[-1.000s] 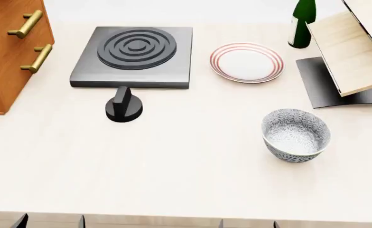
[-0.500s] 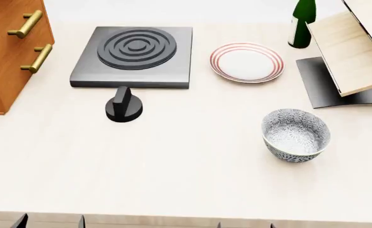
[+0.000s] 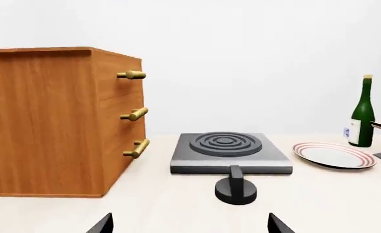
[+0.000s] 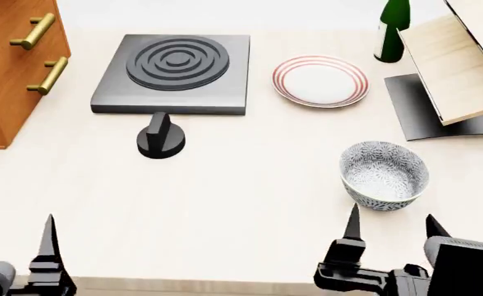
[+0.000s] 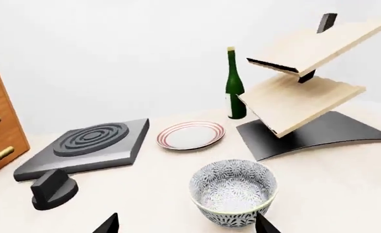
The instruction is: Put the bowl on the stove.
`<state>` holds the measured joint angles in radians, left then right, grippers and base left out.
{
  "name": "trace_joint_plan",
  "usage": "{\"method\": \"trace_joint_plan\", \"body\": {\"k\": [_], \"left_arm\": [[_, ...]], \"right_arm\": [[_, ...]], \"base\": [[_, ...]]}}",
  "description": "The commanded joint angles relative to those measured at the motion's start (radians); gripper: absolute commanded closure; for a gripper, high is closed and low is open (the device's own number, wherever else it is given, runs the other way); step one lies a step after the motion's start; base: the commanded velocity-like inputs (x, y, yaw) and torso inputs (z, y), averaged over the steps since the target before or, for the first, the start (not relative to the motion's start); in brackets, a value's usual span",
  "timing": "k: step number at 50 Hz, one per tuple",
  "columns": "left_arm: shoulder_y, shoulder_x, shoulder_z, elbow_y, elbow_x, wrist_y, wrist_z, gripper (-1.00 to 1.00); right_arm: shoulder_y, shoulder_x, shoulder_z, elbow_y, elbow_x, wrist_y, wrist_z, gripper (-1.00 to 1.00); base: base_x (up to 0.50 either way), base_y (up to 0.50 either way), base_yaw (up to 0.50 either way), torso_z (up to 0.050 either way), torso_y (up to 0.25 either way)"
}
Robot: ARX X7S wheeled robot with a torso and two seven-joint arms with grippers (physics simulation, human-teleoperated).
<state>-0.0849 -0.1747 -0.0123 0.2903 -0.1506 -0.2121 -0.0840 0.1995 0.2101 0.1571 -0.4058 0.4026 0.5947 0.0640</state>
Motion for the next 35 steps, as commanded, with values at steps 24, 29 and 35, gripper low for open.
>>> {"method": "trace_joint_plan", "body": {"k": [24, 29, 35], "left_arm": [[-0.028, -0.218, -0.781, 0.464, -0.806, -0.076, 0.088, -1.0], [-0.025, -0.214, -0.778, 0.466, -0.8, -0.067, 0.101, -1.0], [-0.022, -0.211, -0.772, 0.466, -0.805, -0.062, 0.113, -1.0]], "right_arm": [[0.117, 0.426, 1.235, -0.278, 0.833, 0.603, -0.14, -1.0], [0.095, 0.397, 1.198, -0.289, 0.776, 0.571, -0.183, -1.0], [0.09, 0.39, 1.19, -0.286, 0.766, 0.561, -0.189, -1.0]], "base": [[0.0, 0.0, 0.0, 0.0, 0.0], [0.0, 0.0, 0.0, 0.0, 0.0], [0.0, 0.0, 0.0, 0.0, 0.0]]}}
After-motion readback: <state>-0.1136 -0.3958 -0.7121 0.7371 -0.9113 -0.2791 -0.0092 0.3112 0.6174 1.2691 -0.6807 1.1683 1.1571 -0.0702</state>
